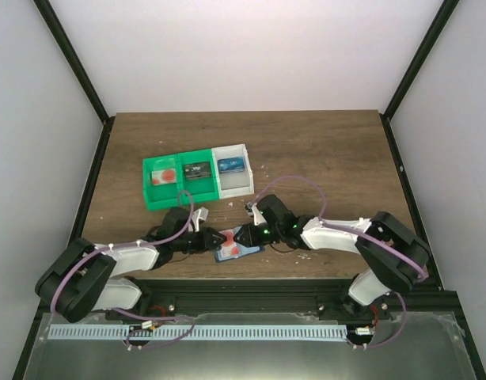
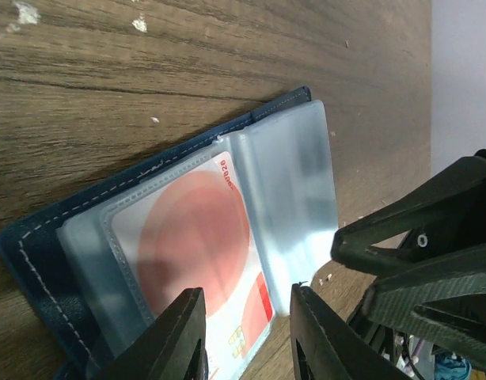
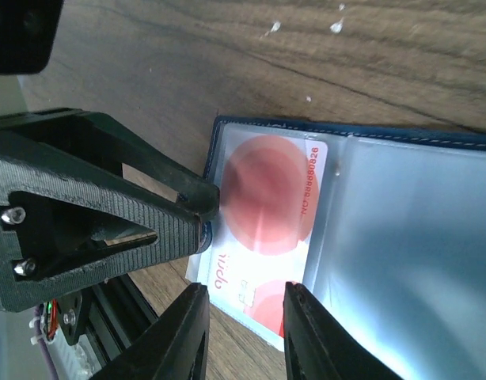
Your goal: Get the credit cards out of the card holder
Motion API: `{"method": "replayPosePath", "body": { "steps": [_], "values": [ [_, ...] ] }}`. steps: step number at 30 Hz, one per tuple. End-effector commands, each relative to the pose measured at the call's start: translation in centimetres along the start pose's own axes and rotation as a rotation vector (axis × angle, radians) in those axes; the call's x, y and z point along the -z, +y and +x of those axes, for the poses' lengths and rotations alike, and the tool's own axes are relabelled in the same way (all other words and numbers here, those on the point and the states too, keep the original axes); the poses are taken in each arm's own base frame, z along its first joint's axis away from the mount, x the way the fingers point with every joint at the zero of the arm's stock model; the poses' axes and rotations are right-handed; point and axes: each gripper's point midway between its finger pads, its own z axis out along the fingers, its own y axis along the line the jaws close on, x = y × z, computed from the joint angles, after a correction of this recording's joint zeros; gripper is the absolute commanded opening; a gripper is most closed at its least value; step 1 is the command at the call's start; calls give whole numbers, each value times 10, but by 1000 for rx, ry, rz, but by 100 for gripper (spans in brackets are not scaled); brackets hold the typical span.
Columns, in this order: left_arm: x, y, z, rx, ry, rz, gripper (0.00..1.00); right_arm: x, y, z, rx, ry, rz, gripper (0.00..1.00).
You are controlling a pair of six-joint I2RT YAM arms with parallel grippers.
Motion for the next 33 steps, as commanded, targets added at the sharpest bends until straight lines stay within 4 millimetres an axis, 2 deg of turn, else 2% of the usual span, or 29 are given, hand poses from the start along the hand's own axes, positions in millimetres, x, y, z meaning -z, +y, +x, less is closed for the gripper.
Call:
{"method": "replayPosePath", "body": {
  "steps": [1,8,18,25,33],
  "values": [
    [3,3,-1,-29,-27,-17,32,-9,19,-4,25,13,-89,27],
    [5,19,8,-10,-33,-49,26,-19,7,5,3,42,-75,25],
    [3,27,10,-10,-28,-74,22,-29,-10,9,-15,51,-21,23],
    [3,32,14,-1,-21,-83,17,-34,-13,12,-23,63,-22,21],
    [3,34,14,-2,-22,-87,16,-37,-14,17,-37,76,-40,20]
  ]
}}
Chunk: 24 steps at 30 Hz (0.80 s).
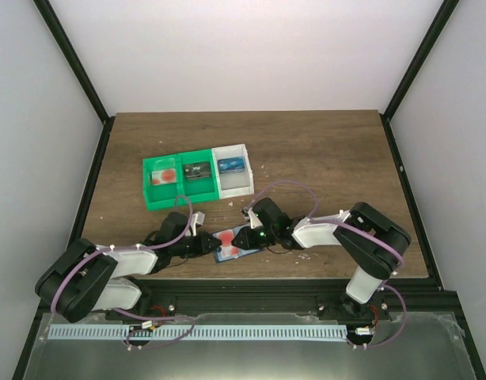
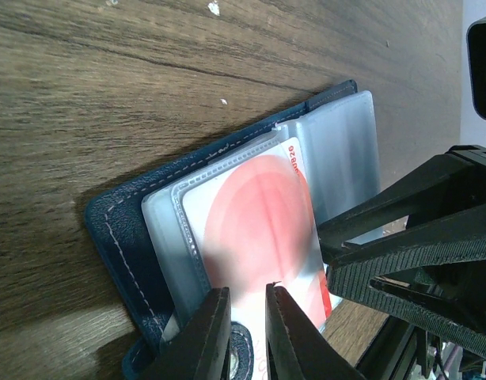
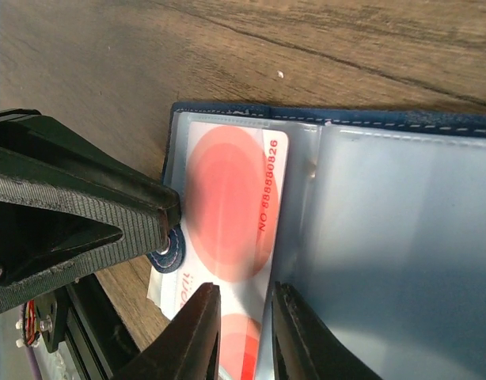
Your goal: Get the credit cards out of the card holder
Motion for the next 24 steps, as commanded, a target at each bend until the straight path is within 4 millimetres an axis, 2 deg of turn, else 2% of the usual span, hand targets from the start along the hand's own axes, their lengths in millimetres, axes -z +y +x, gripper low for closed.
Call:
{"method": "replayPosePath", "body": {
  "steps": [1,12,24],
  "values": [
    [0,11,7,-4,9,-29,16,-5,2,3,-10,10,-21,20],
    [0,13,6,-3,3,-36,16,-3,4,6,-22,3,-52,1],
    [0,20,9,-4,4,-63,16,9,1,5,-25,-21,-53,0]
  ]
}}
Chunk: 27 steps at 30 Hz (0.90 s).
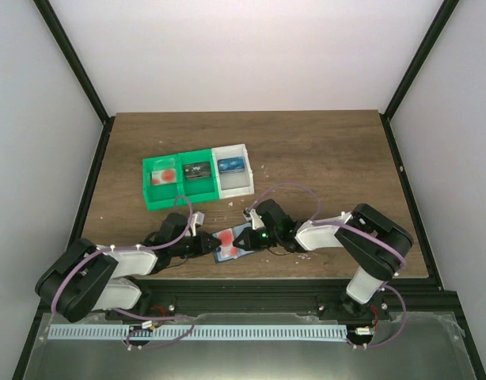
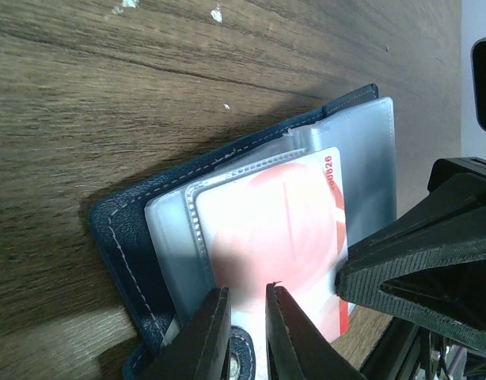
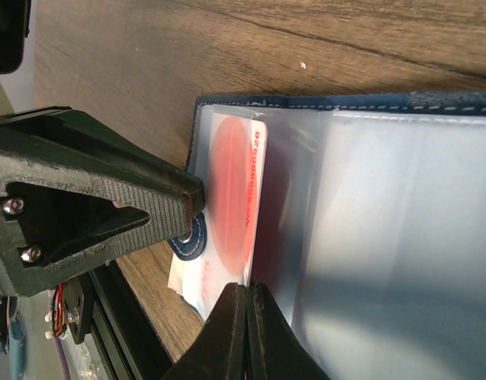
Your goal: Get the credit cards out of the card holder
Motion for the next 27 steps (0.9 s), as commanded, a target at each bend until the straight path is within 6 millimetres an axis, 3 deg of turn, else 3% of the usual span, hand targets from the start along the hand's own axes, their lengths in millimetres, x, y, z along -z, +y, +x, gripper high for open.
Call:
{"method": "replayPosePath", "body": {
  "steps": [1,24,27],
  "values": [
    [-1,19,11,2,20,-60,16,7,-4,2,2,-7,6,0],
    [-4,24,13,10,30,-68,16,21,-6,1,-10,-24,-9,5],
    [-4,24,14,11,32,-68,16,20,-4,1,-10,-19,-27,1]
  ]
}}
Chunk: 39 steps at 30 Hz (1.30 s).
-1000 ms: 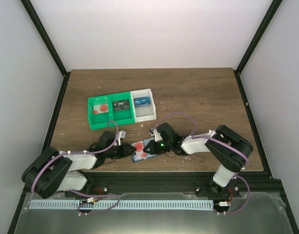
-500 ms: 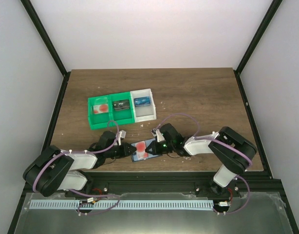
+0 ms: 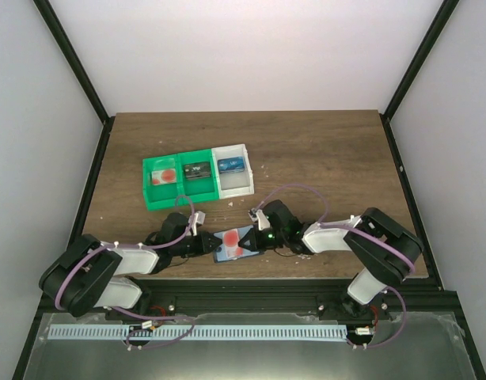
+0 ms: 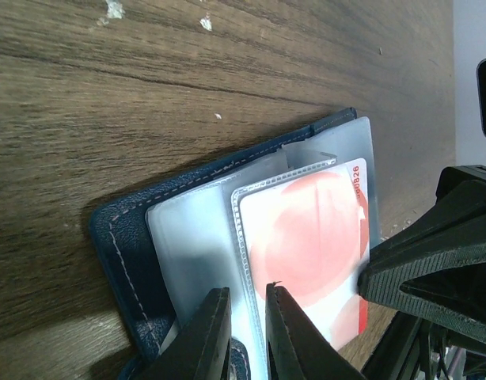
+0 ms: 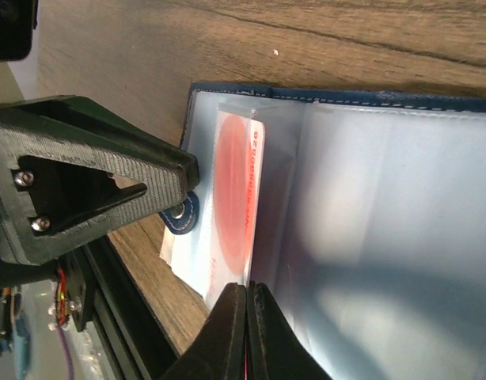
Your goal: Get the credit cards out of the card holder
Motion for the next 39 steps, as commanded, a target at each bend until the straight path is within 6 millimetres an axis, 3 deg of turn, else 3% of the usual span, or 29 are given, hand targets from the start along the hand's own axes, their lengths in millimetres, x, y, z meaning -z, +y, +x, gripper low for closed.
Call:
{"method": "replayPosePath", "body": {
  "steps": [1,4,7,10,29,39],
  "values": [
    [0,24,16,20,38,-78,16,2,6,-2,6,0,-35,0],
    [-1,24,16,20,39,-78,16,1,7,-2,-4,3,-48,0],
    [-1,24,16,19,41,-78,16,2,11,-4,-17,4,-70,10],
    [-1,23,16,18,41,-75,16,2,14,-3,-23,13,-97,1],
    [-2,25,18,15,50,-76,16,13,3,-4,-59,0,-83,0],
    [-1,26,20,26,47,-70,17,38,2,-20,-44,-108,8,1]
  ]
}}
